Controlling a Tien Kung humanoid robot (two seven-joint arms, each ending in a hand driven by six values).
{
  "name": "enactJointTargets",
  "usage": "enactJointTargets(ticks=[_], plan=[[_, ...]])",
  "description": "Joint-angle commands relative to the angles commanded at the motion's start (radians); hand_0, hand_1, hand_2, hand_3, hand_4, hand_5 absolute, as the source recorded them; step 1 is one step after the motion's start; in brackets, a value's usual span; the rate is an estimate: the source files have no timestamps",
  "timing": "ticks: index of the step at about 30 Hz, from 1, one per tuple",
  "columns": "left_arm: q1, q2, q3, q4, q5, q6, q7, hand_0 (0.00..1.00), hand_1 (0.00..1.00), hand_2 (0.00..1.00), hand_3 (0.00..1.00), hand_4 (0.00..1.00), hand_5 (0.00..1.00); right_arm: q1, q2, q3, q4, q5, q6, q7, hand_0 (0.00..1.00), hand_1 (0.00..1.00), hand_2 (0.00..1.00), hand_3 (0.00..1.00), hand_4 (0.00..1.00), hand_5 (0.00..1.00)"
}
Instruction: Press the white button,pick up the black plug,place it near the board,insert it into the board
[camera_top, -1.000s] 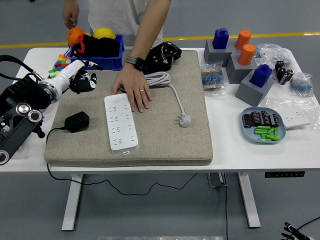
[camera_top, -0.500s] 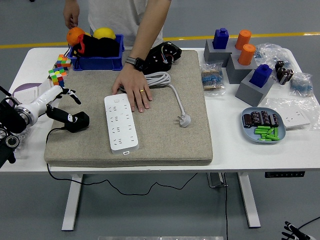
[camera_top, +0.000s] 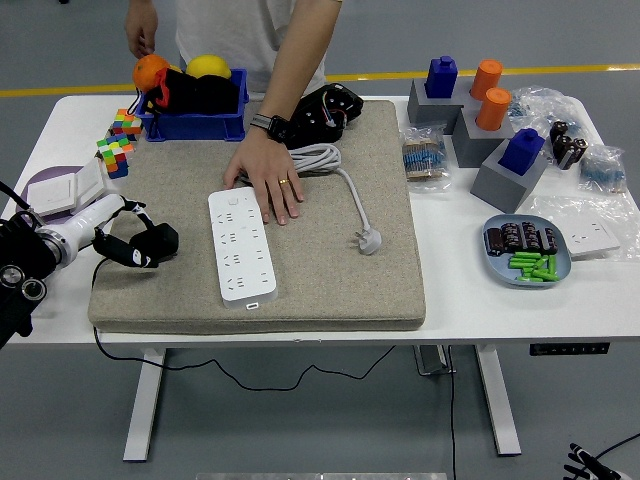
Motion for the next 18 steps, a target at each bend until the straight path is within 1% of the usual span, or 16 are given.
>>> enactJointTargets(ticks=[1,6,7,12,13,18], plan=[[-0.005,-0.001,0.006,0.007,0.001,0.0,0.001,0.93,0.963,0.905,0.487,0.998,0.002,-0.001,0.0,0.001,0.0,-0.001,0.0,0.0,0.78,0.666,0.648,0.626,0.716,0.473],[-0.029,-0.002,0.04,0.034,-0.012,0.002,0.007,0.93,0.963,0.905,0.487,0.998,0.002,-0.002,0.001,0.014,0.0,-0.006,0.0,-0.004,0.78,0.666,0.648,0.626,0.716,0.473],[-0.033,-0.003,0.047,0.038,-0.014,0.005,0.006,0.742,0.836,0.782,0.512,0.917,0.002,-0.002,0.001,0.015,0.0,-0.006,0.0,-0.004,0.78,0.666,0.647,0.626,0.716,0.473],[-0.046,-0.011,0.059,0.048,-0.02,0.023,0.004,0.742,0.836,0.782,0.512,0.917,0.002,-0.001,0.002,0.02,0.0,-0.006,0.0,-0.003,0.78,0.666,0.647,0.626,0.716,0.473],[-0.048,-0.013,0.06,0.049,-0.024,0.029,0.002,0.623,0.699,0.619,0.508,0.893,0.002,-0.001,0.002,0.02,0.0,-0.006,0.0,-0.002,0.78,0.666,0.648,0.626,0.716,0.472],[-0.057,-0.017,0.068,0.052,-0.031,0.055,-0.007,0.623,0.699,0.619,0.508,0.893,0.002,-0.001,0.002,0.02,0.0,-0.007,-0.001,0.0,0.78,0.666,0.648,0.626,0.716,0.472]])
